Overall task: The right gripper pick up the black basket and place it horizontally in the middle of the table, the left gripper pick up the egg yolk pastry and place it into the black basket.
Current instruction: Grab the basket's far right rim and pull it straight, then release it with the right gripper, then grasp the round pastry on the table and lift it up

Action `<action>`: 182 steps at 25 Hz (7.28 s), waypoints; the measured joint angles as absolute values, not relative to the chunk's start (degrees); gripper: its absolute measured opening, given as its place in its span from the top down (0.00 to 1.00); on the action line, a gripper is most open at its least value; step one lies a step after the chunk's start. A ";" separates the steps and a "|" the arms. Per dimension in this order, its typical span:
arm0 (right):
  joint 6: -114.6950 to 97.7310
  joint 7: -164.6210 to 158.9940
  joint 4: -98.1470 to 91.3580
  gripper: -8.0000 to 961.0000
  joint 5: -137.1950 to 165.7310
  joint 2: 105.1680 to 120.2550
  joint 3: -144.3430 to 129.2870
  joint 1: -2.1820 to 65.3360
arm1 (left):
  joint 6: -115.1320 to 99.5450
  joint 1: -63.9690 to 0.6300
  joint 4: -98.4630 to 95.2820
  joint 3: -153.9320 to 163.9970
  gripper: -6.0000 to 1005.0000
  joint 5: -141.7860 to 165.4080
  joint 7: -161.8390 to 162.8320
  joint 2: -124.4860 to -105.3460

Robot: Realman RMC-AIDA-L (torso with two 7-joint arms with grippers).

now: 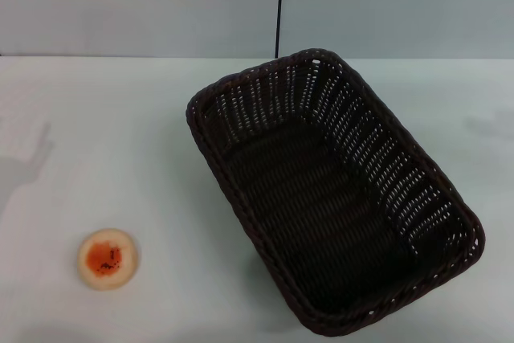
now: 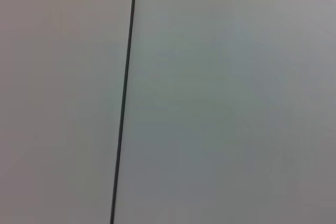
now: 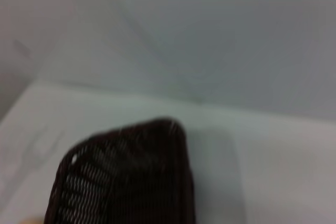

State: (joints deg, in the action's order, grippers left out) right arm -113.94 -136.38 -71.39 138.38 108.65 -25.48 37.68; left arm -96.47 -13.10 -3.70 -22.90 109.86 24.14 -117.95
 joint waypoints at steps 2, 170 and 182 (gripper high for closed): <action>-115.92 -140.35 -69.32 0.24 142.87 108.06 -29.91 42.32 | -97.10 -12.92 -3.70 -23.13 0.18 109.67 24.16 -117.95; -109.18 -50.45 -21.49 0.36 36.62 118.85 -65.59 4.29 | -91.64 -8.75 -18.13 10.81 0.18 127.90 37.36 -118.44; -110.54 -49.71 -15.57 0.36 36.44 118.93 -62.01 3.74 | -90.92 -9.71 -16.99 9.95 0.34 127.50 34.64 -118.28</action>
